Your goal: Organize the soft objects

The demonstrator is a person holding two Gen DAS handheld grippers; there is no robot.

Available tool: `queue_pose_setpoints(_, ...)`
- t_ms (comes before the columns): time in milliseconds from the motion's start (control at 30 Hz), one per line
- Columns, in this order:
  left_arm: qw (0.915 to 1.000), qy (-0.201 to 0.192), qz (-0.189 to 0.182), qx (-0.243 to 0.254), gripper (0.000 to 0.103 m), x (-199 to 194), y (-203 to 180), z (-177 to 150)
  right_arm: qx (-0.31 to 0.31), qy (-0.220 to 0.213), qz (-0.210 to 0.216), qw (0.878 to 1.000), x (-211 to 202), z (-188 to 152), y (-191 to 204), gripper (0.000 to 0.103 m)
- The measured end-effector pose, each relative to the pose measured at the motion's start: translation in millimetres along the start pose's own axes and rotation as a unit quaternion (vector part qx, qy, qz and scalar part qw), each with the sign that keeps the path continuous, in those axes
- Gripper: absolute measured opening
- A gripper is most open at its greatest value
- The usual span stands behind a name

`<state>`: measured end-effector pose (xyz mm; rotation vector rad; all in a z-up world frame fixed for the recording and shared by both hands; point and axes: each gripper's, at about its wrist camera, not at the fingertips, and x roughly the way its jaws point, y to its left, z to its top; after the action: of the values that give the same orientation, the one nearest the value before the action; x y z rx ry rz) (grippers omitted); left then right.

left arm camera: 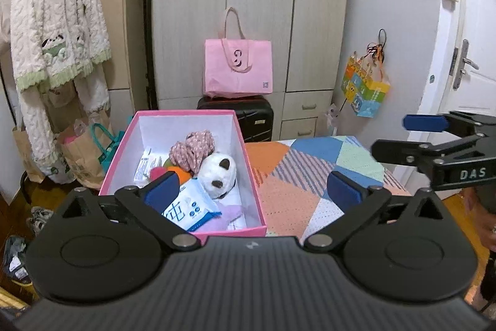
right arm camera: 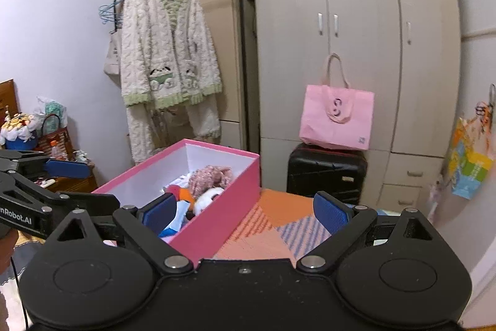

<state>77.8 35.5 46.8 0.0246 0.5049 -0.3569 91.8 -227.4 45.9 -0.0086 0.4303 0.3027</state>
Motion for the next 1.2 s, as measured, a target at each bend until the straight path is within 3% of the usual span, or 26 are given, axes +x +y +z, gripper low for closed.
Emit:
queue_pose_setpoints(200, 0.9981, 0.031, 0.047, -0.025, 0.103, 2, -5, -2, 0.012, 0.009, -0.048, 0.999, -10, -10, 0, 0.103)
queue_pose_setpoints(300, 0.9983, 0.027, 0.044, -0.026, 0.103, -1, -6, -5, 0.025, 0.021, -0.073, 0.997, -16, -16, 3, 0.103)
queue_pose_setpoints(467, 0.9981, 0.021, 0.056, 0.019, 0.103, -4, -21, -14, 0.022, 0.011, -0.073, 0.997, -33, -28, 8, 0.103)
queue_pose_setpoints(733, 0.9990, 0.017, 0.035, -0.021, 0.103, -4, -25, -36, 0.077, 0.011, -0.105, 0.991, -47, -45, 1, 0.103)
queue_pose_setpoints(1200, 0.9987, -0.007, 0.050, -0.006, 0.103, -12, -44, -47, 0.040, 0.018, -0.141, 0.989, -49, -55, 19, 0.103)
